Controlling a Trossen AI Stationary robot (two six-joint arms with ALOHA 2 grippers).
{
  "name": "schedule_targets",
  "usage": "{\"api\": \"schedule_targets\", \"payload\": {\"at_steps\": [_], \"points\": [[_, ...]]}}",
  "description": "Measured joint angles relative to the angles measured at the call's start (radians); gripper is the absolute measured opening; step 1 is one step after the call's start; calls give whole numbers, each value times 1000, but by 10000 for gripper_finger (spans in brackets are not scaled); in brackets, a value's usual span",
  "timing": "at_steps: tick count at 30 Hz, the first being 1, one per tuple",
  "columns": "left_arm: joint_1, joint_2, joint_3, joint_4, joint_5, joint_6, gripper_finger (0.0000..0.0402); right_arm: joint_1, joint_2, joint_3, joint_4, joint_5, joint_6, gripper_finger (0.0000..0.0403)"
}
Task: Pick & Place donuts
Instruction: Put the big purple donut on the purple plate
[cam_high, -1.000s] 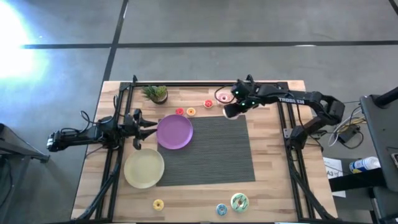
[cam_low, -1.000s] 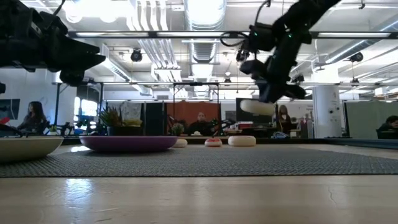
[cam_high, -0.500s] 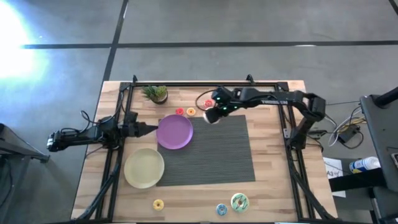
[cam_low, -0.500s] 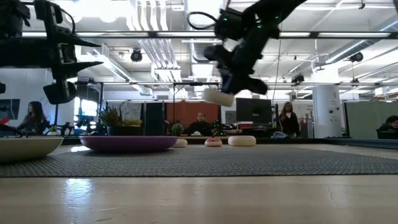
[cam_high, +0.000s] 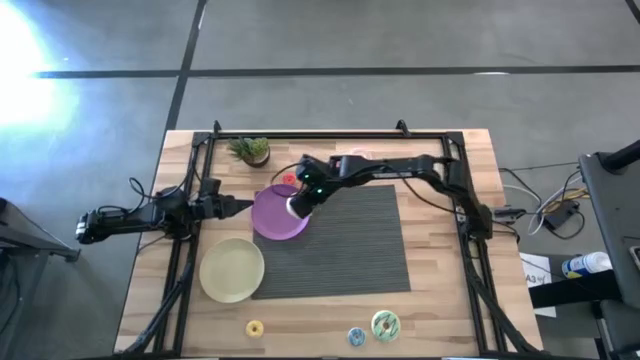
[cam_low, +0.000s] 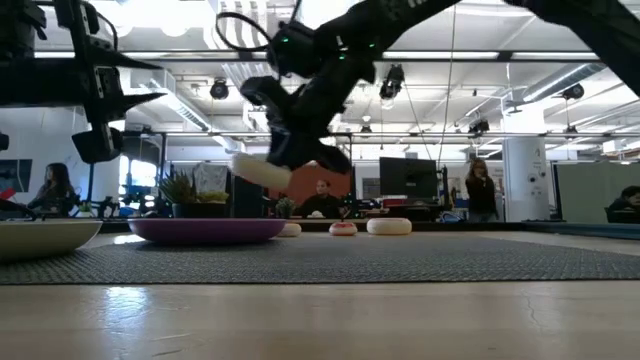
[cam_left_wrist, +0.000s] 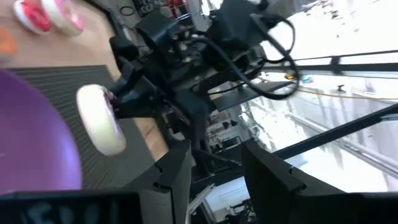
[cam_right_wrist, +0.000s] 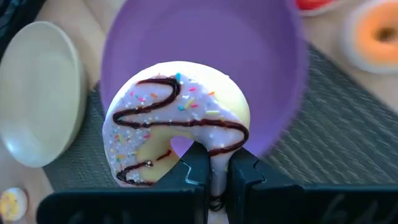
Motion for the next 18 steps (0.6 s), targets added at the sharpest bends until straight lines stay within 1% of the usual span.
{"api": "schedule_targets", "payload": {"at_steps": [4,6,8,11,14,18], "points": [[0,0,0,-8,0,38,116,13,78,93,-7,-4,-65,13],[0,0,0,-10,0,57,116,15,120,143,-41,3,-83,14],[0,0,0,-18,5,66,116,15,160,198,-79,5,-89,24],[0,0,0,-46,15,69,116,14,206,259,-137,15,-124,60],[0,0,1,-59,27,69,116,14,221,293,-189,44,-173,108],[0,0,1,-62,41,69,116,17,209,291,-205,131,-204,172]]}}
